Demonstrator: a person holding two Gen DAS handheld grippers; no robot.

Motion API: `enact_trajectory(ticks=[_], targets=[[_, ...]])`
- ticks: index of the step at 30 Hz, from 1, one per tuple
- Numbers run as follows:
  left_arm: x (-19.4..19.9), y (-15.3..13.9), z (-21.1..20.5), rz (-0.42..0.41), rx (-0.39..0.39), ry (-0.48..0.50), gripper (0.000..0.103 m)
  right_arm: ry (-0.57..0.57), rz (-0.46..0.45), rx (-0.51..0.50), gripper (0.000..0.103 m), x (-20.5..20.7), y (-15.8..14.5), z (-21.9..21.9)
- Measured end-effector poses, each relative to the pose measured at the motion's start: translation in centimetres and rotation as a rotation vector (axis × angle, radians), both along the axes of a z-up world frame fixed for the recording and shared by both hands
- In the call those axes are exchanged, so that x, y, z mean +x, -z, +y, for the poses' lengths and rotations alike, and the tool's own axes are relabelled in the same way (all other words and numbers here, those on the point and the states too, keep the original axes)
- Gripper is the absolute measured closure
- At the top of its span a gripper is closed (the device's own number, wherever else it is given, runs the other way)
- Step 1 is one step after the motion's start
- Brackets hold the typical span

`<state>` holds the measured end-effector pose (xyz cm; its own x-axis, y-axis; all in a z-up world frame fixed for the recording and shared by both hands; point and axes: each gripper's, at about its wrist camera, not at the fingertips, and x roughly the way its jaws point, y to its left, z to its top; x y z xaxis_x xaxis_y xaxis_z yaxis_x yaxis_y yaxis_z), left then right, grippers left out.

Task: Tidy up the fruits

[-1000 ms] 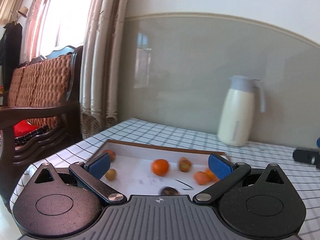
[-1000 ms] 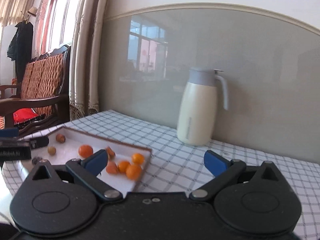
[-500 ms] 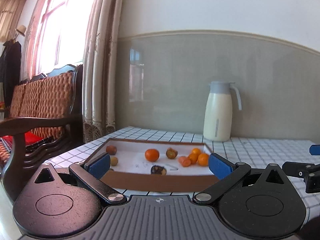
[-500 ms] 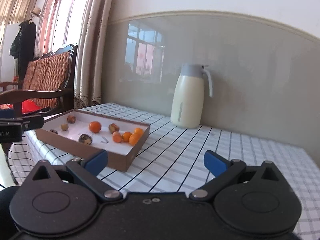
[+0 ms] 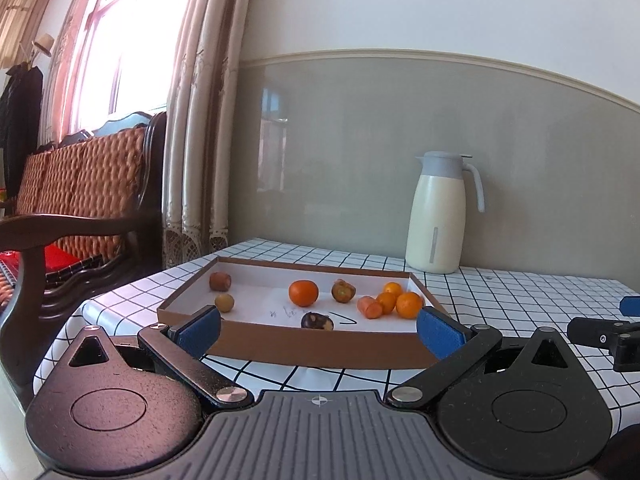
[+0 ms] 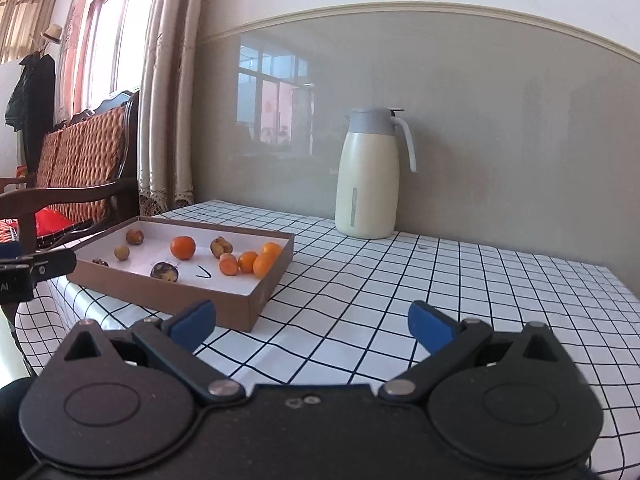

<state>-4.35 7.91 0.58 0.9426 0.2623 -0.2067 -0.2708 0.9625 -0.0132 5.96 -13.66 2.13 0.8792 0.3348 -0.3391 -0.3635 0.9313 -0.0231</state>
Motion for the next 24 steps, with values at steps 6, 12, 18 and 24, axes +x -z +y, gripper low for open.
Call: enact_trajectory(ticks=[6,12,18,24], targets=[[0.04,-0.02,-0.31,0.002,0.015,0.008,0.0,-0.004,-0.002,-0.023,0.006,-0.1,0.09,0.43],[-0.01,-0.03,-0.34,0.0,0.018,0.006,0.0,-0.008,-0.002,-0.035,0.006,-0.04,0.09,0.67],[-0.04,-0.01,-0.38,0.0,0.021,0.005,0.0,-0.004,-0.001,-0.03,0.006,-0.03,0.09,0.58],[-0.02,-0.01,-0.49,0.001,0.022,0.005,0.0,-0.005,-0.002,-0.03,0.006,0.0,0.11,0.55]])
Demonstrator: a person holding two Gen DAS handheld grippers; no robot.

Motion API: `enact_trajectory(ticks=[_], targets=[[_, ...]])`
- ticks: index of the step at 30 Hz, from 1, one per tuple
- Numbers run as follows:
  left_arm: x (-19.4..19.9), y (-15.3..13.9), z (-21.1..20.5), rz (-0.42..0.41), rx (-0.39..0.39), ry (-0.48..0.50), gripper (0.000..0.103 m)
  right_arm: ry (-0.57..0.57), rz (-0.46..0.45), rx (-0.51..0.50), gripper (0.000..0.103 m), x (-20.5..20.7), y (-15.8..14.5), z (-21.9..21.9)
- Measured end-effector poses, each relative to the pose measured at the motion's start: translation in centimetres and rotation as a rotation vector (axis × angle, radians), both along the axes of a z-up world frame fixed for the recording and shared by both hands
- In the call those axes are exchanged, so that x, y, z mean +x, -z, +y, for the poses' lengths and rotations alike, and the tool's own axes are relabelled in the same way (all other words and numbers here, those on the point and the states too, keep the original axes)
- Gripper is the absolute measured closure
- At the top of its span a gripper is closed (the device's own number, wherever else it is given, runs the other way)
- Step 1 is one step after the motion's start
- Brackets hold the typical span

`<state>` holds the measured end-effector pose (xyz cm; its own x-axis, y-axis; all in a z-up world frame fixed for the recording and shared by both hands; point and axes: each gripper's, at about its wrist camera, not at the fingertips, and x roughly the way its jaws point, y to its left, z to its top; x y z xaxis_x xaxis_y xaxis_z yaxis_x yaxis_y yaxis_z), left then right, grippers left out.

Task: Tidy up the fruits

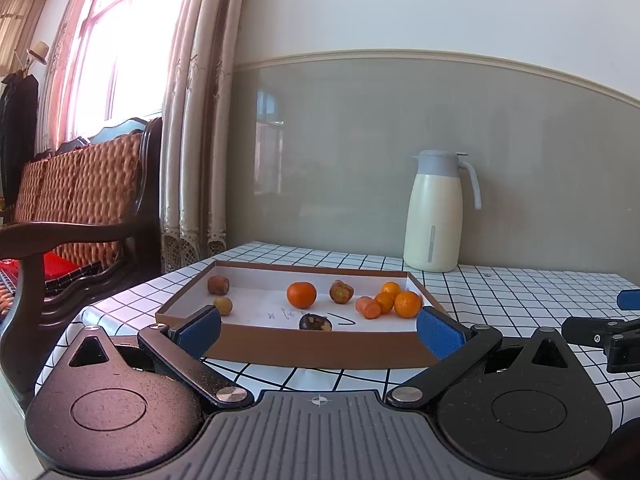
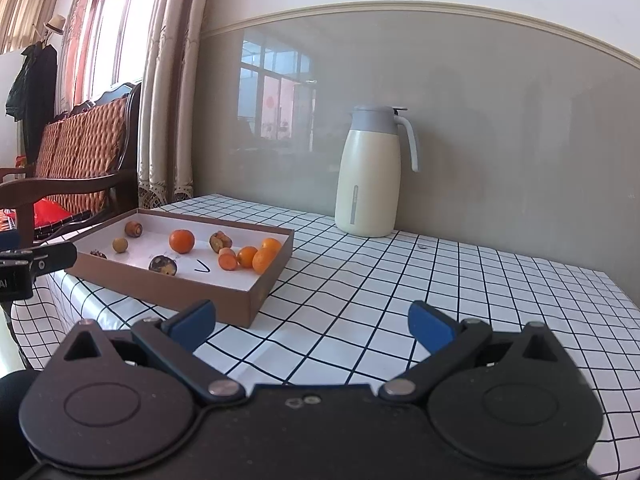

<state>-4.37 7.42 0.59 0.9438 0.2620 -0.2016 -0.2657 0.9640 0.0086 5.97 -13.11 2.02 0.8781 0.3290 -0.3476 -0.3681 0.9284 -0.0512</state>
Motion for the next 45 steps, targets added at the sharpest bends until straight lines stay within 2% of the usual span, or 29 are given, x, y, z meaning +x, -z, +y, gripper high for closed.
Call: enact_trajectory(ticks=[45], targets=[[-0.14,-0.15,0.03,-0.01,0.008,-0.001,0.0,0.002,-0.002,-0.001,0.006,0.0,-0.03,-0.03]])
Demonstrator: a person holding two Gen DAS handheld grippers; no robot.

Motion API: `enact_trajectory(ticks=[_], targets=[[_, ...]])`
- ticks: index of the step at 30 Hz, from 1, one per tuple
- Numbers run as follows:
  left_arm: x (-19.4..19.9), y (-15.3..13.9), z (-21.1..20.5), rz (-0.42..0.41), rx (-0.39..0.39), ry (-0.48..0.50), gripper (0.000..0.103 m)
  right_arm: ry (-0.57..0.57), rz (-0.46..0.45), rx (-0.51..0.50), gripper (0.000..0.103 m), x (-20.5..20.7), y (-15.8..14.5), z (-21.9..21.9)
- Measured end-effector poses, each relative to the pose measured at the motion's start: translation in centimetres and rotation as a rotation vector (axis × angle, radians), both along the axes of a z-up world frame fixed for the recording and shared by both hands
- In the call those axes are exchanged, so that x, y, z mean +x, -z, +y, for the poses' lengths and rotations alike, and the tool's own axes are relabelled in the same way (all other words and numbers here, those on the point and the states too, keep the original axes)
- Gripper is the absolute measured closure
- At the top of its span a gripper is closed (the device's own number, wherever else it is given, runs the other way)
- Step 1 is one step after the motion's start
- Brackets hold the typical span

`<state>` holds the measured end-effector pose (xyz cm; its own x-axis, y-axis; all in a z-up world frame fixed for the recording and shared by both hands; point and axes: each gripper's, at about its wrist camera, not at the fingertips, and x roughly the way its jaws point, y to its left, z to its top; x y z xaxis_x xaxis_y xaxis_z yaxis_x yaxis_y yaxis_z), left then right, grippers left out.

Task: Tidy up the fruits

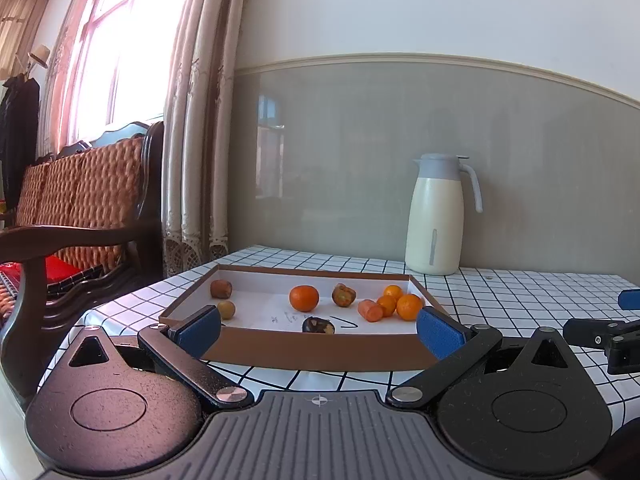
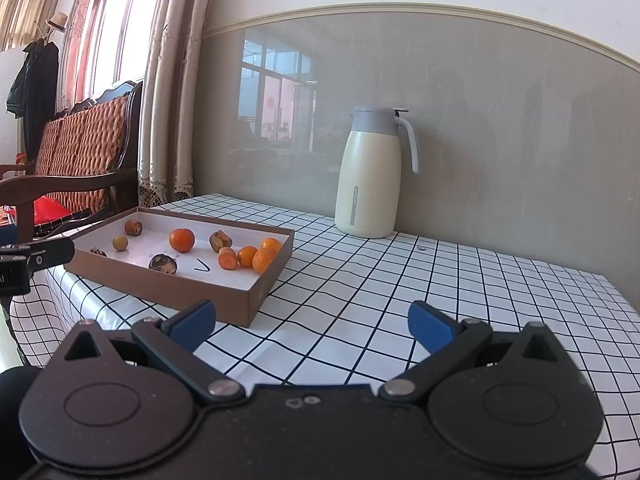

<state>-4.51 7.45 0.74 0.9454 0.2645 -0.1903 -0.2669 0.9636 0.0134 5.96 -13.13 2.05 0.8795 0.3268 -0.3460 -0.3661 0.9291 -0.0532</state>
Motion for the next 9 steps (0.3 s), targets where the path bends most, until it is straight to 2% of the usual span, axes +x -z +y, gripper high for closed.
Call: enact_trajectory(ticks=[9], targets=[[0.02,0.05,0.19,0.0,-0.01,0.0,0.0,0.0,-0.001,0.0,0.006,0.01,-0.01,-0.05]])
